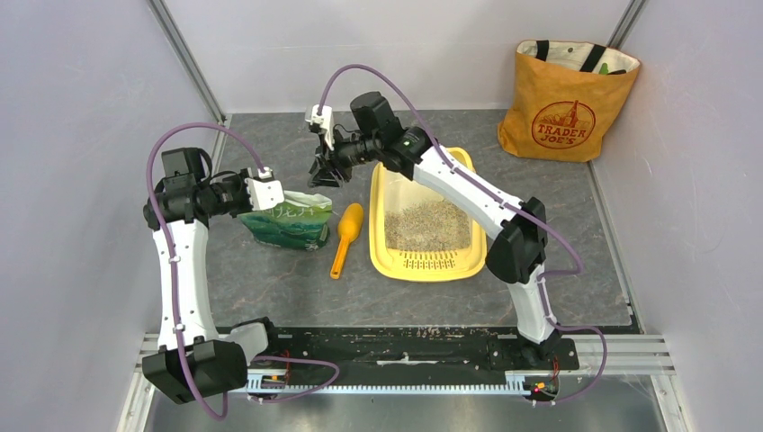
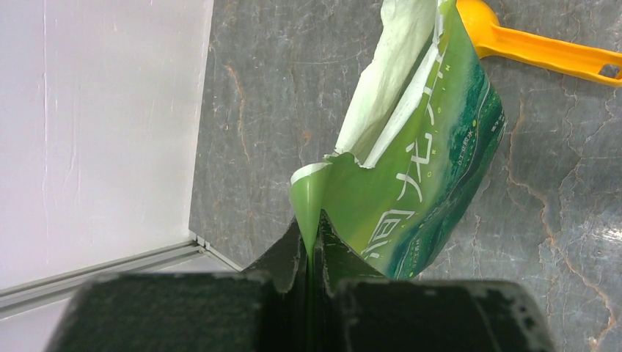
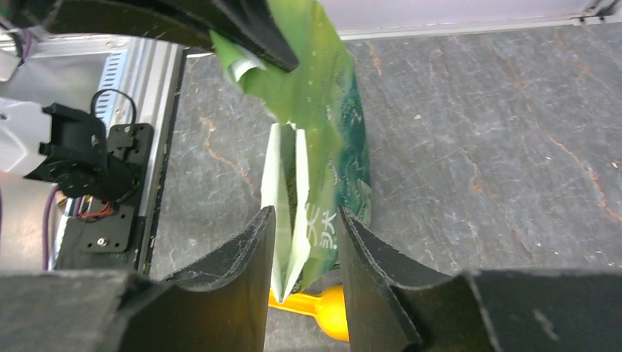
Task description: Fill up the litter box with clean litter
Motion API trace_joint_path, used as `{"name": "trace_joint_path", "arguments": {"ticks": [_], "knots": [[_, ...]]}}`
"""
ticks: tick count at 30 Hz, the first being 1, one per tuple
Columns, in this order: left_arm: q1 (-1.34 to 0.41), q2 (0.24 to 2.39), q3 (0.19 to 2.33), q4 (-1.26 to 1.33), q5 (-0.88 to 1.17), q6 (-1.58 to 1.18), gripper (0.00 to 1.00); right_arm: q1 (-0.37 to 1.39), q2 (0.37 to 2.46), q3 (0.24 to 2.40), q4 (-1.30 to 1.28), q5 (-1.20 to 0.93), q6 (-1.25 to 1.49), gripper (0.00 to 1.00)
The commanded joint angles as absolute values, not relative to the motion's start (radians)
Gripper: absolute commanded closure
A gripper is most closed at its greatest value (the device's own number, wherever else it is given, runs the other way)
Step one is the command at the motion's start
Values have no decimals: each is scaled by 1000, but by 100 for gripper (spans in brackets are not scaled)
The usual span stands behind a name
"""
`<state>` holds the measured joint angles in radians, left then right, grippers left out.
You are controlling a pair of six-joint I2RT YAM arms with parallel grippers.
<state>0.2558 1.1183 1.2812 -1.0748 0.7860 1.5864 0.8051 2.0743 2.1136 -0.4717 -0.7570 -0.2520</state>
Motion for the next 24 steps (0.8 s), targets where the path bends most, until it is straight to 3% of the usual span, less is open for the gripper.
{"name": "trace_joint_path", "arguments": {"ticks": [1,17,24], "knots": [[255,1090,1296,-1019,876,1615,98,814,2125,2207,-494,-653,-236,57],[255,1101,1298,-1020,874,1617,98,854,2165,2179,-606,-627,-369,53],[255,1102,1301,-1019,882,1615,98,882,2187,2194,-667,-489,-422,51]]}}
